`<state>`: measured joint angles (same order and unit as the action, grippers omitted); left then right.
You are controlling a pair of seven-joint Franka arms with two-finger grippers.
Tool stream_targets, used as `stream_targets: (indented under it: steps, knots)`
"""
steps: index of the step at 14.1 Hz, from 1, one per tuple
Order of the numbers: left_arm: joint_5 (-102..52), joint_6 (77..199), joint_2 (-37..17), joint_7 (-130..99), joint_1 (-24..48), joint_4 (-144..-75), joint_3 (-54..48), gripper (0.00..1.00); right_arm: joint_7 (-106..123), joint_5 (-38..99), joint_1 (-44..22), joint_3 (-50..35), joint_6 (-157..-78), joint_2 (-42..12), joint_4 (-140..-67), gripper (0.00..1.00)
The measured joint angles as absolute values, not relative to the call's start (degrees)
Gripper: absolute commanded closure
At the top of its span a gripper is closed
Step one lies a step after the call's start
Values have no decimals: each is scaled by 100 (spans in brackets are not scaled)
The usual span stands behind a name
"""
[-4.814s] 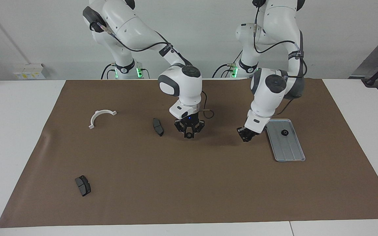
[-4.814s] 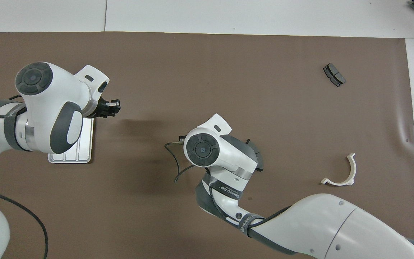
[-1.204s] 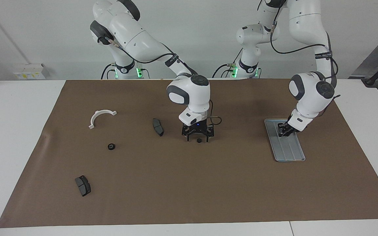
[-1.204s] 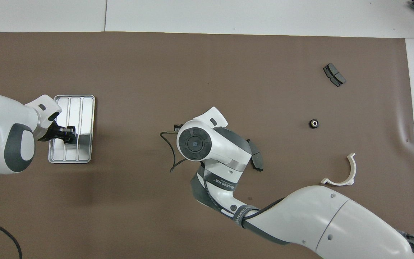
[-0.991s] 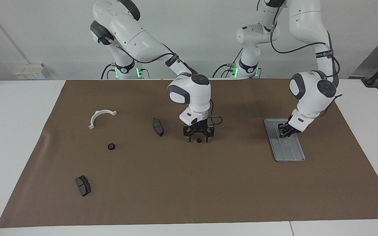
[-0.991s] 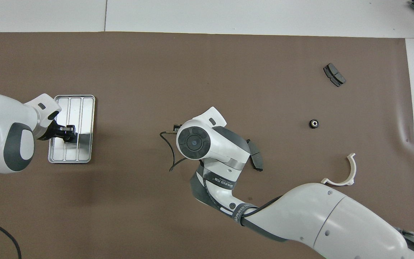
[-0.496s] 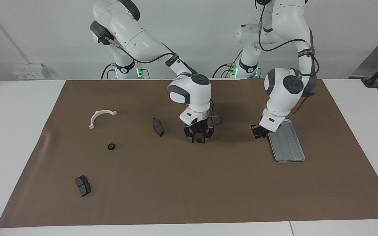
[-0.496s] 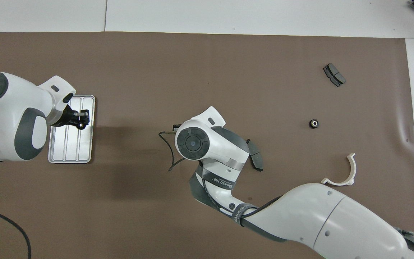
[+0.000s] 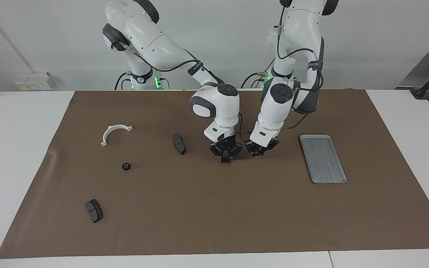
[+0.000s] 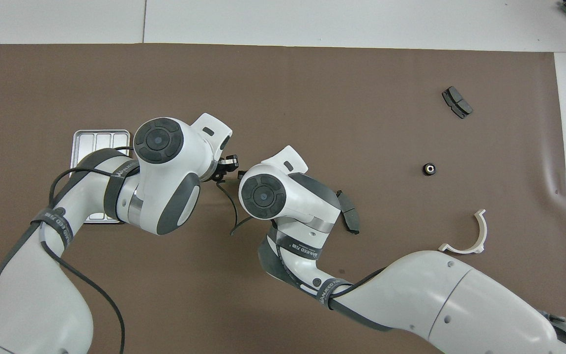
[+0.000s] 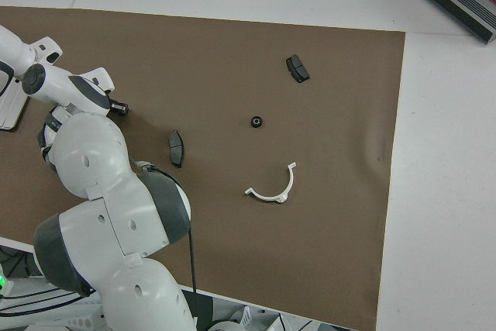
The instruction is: Place bearing gear from tray to pile
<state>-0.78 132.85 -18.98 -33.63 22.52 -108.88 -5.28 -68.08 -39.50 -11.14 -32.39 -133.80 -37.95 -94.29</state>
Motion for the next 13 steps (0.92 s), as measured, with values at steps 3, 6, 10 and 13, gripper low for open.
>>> stream_targets:
  steps: [3,6,10,13]
  knots:
    - [-104,13453,-2121,-3380,2279,-10774,-511,100,-6808,-3949,-1107,-3239,-13283,-3793,-9370,100]
    - [-121,13596,-2129,-3472,2329,-10763,-511,85,-6428,-3734,-1014,-3239,-12858,-3657,-9213,100]
    - [-373,13779,-2130,-3760,2475,-10758,-520,30,-5160,-2674,-824,-2893,-12309,-2910,-9161,100]
    - [-601,13859,-2130,-3776,2506,-10749,-509,29,-3772,-1707,-767,-2077,-12045,-2371,-9159,100]
